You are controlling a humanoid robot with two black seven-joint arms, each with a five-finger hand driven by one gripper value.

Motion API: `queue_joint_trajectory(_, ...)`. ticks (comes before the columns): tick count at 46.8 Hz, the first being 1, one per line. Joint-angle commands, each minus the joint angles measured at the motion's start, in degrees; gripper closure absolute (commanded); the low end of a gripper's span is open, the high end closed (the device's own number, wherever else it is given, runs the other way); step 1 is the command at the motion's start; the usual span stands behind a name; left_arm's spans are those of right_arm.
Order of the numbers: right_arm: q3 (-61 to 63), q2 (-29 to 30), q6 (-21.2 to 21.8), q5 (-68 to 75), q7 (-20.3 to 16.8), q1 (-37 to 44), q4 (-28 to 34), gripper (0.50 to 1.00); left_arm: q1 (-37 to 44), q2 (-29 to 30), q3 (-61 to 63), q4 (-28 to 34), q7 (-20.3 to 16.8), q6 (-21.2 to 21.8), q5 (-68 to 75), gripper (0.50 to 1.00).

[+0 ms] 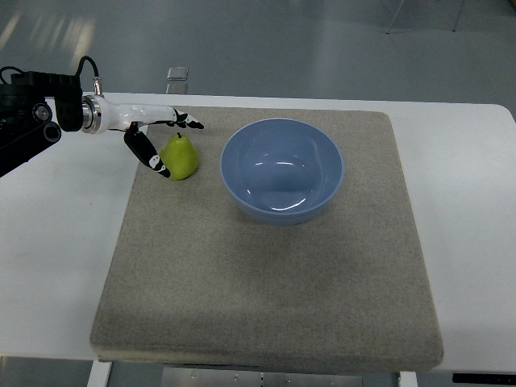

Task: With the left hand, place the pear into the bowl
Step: 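Lower the left hand around the green pear and close its fingers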

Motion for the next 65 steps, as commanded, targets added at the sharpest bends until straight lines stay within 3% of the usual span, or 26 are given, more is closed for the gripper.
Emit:
queue_joint_trajectory(1, 0.0, 0.0, -0.1, 0.0, 0.0, 0.0, 0.0, 0.574, -0.3, -0.6, 0.0, 0.0, 0.0, 0.0, 0.2, 0.512)
queue_joint_trajectory(14, 0.0, 0.0, -0.1, 0.0, 0.0, 0.0, 0.0, 0.574, -0.9, -1.2, 0.1, 0.0, 0.0, -0.1, 9.5, 0.512)
queue_joint_trajectory(49, 0.0, 0.0, 0.0, 0.0, 0.0, 0.0, 0.0, 0.576, -0.4, -3.7, 0.3, 1.8, 0.0, 0.1, 10.1, 0.531)
queue_joint_trajectory(65, 0.0, 0.0, 0.0, 0.0, 0.0, 0.0, 0.0, 0.574, -0.1, -3.7, 0.3, 1.8, 0.0, 0.2, 10.1, 0.576)
